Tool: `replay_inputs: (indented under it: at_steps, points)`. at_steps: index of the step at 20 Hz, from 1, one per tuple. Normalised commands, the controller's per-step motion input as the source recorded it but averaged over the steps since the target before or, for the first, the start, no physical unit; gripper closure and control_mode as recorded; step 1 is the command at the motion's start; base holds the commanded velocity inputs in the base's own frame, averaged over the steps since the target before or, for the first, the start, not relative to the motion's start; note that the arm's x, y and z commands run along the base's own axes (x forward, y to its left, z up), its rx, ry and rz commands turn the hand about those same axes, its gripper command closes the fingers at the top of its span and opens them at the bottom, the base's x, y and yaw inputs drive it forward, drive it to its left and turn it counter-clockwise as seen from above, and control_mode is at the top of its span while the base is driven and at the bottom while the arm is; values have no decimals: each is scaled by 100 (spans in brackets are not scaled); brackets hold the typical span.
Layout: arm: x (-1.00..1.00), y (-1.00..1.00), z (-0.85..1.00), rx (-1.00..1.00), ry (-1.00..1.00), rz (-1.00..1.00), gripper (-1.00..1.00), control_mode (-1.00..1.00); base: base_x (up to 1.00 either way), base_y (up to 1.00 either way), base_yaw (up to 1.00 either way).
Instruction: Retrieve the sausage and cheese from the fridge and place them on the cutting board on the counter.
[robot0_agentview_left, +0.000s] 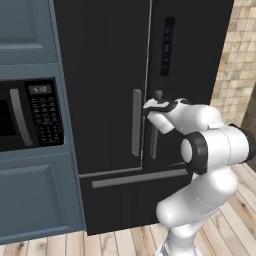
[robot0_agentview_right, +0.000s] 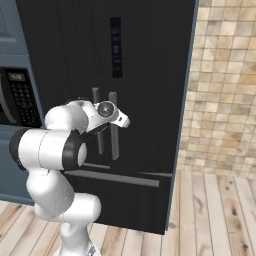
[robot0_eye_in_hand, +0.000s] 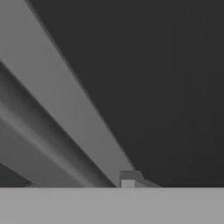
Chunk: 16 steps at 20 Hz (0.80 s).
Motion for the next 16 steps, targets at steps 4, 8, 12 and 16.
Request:
replay_inputs:
  at_steps: [4, 8, 12, 16]
  points:
    - [-67, -88, 0, -2, 0, 7, 100, -100, 0, 0, 0]
    - [-75, -100, 0, -3, 2, 1, 100, -100, 0, 0, 0]
    - [-71, -100, 0, -1, 0, 2, 100, -100, 0, 0, 0]
    - [-64, -100, 0, -2, 1, 4, 100, -100, 0, 0, 0]
